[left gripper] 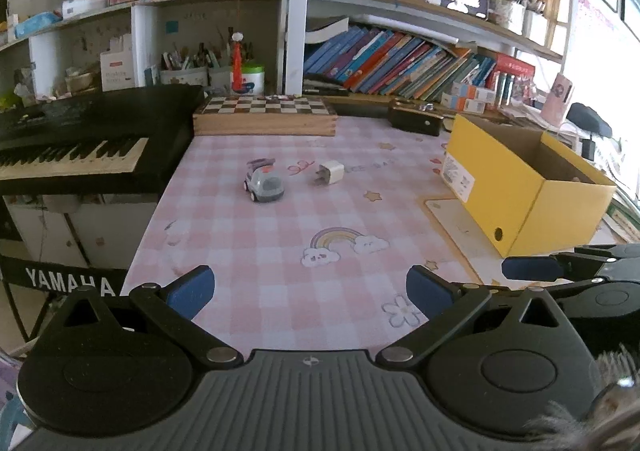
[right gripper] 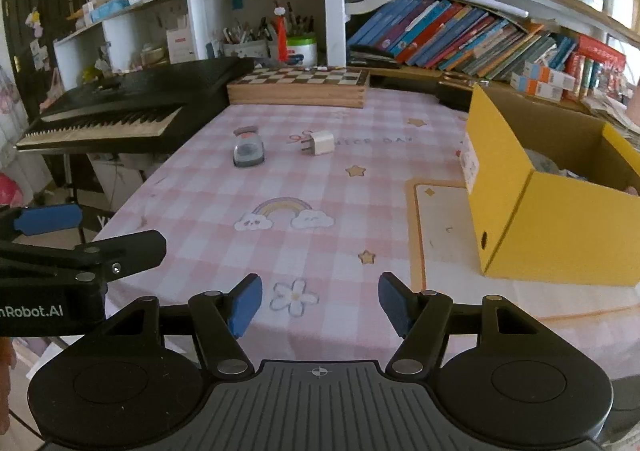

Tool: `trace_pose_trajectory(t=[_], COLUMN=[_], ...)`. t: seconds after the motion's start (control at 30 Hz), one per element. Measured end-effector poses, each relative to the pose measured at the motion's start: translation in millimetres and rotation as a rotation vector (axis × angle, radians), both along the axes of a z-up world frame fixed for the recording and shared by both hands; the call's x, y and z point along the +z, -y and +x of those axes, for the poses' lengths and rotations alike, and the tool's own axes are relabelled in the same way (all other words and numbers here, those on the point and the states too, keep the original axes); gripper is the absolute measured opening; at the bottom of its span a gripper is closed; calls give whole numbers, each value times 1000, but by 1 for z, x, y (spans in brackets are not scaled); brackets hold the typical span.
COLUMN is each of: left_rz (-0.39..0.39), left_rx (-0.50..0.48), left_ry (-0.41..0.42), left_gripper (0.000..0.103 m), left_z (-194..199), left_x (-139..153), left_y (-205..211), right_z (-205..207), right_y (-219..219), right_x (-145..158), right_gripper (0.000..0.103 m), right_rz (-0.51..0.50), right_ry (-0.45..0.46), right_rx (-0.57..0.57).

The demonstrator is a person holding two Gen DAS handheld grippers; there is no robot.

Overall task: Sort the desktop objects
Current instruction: 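Reach the left tool to the grey toy car while the right tool reaches the white cube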

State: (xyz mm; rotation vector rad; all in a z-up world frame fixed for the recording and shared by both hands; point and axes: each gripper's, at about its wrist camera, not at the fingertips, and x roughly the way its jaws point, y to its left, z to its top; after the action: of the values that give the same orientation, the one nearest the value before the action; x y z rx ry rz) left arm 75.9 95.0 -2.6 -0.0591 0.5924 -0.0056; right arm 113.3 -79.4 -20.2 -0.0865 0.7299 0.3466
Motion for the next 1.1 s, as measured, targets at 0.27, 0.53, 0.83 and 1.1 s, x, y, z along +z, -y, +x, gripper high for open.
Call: trace_pose_trajectory(t=[0.27,0.53,0.83,1.1], left_rz=[-5,5,30,7], left_rx=[39,88,148,201], left_ry=[-24,-37,-69,-116], left_gripper=[103,103,103,95], left_z=[46,88,144,202], left_x=[-5,-7,-14,-29], left_y=[-5,-8,-14,-26], right_z=[49,96,155,205], right_y=[-2,-8,-23,-41], right_x=[-5,-9,-19,-35], right_gripper=[66,66,66,66], right_rz=[1,-5,-31,-76], right_ry=[-20,-33,-30,-54], right_rx=[30,78,122,133])
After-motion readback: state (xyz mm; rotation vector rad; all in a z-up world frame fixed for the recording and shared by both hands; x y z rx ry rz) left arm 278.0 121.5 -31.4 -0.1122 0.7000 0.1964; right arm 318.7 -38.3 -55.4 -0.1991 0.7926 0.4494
